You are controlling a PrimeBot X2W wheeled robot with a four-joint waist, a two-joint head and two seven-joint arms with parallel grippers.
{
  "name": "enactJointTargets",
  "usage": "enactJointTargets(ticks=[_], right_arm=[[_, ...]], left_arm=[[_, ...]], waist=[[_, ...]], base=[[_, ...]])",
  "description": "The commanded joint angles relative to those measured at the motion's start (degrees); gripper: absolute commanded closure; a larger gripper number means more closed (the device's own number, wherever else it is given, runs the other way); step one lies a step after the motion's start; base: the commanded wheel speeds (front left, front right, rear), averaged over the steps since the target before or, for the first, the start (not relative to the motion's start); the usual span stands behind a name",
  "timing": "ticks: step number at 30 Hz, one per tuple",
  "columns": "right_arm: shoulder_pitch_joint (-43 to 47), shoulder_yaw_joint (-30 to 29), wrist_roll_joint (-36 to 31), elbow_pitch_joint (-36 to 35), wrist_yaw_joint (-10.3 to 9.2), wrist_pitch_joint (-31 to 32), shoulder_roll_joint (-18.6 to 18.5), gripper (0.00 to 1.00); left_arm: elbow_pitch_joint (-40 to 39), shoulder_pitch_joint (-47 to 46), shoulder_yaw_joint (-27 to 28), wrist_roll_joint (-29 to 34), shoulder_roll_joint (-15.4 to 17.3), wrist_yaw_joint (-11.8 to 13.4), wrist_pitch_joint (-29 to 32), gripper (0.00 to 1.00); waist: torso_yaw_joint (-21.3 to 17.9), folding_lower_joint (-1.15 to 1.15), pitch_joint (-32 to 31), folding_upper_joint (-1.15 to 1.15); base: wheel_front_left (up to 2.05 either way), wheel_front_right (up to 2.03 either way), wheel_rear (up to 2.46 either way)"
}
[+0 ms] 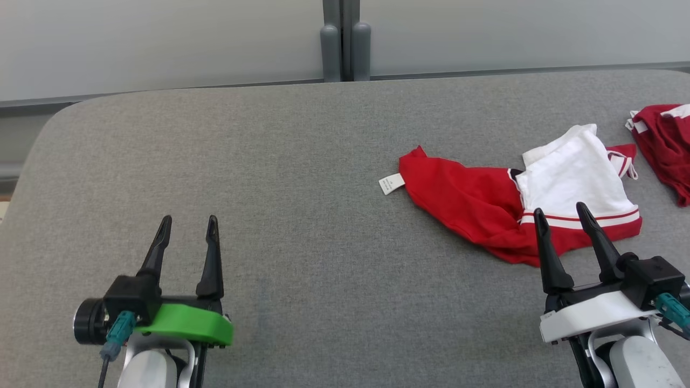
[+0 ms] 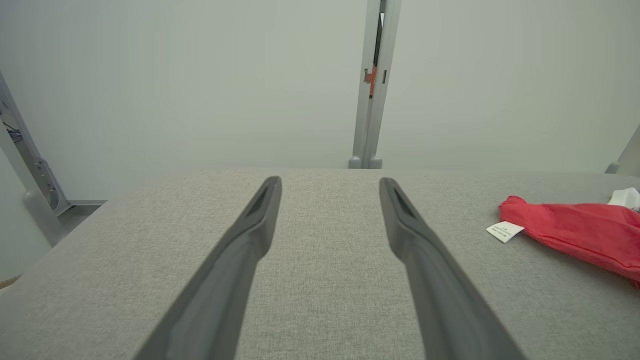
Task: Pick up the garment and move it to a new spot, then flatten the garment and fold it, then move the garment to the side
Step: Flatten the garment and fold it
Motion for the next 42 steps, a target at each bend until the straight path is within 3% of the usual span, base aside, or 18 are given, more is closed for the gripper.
enactJointTargets(ticks=[1, 10, 21, 30, 41, 42], right_arm=[[-0.1, -0.1, -0.6, -0.4, 0.01, -0.2, 0.1, 0.00], [-3.0, -0.2, -1.1, -1.4, 0.01, -0.2, 1.2, 0.00], [-5.0, -1.4, -0.7, -1.8, 0.01, -0.2, 2.9, 0.00], [-6.6, -1.1, -0.1, -1.2, 0.01, -0.2, 3.8, 0.00], [-8.2, -0.6, 0.0, -0.2, 0.01, -0.2, 4.4, 0.00], [-8.2, -0.6, -0.1, -0.2, 0.01, -0.2, 4.5, 0.00]], left_arm=[[0.5, -2.4, -0.5, 0.7, 0.4, -0.5, -0.2, 0.00], [7.8, -18.1, -7.9, 2.4, 1.9, -1.4, -0.2, 0.00], [24.4, -36.3, -23.3, -1.4, 3.7, -1.5, 0.2, 0.00], [38.8, -43.6, -33.0, -6.7, 4.9, -1.5, 1.0, 0.00], [51.2, -46.8, -39.2, -13.5, 3.8, -1.5, 2.5, 0.00], [51.7, -46.7, -39.9, -14.1, 3.6, -1.5, 2.7, 0.33]], waist=[[-1.5, 0.00, 1.2, 0.00], [-8.5, 0.00, 5.2, 0.00], [-16.8, 0.00, 10.7, 0.00], [-20.6, 0.00, 13.9, 0.00], [-22.6, 0.00, 15.8, 0.00], [-22.7, 0.00, 15.7, 0.00]], base=[[0.00, 0.00, 0.00], [0.00, 0.00, 0.00], [0.00, 0.00, 0.00], [0.00, 0.00, 0.00], [0.00, 0.00, 0.00], [0.00, 0.00, 0.00]])
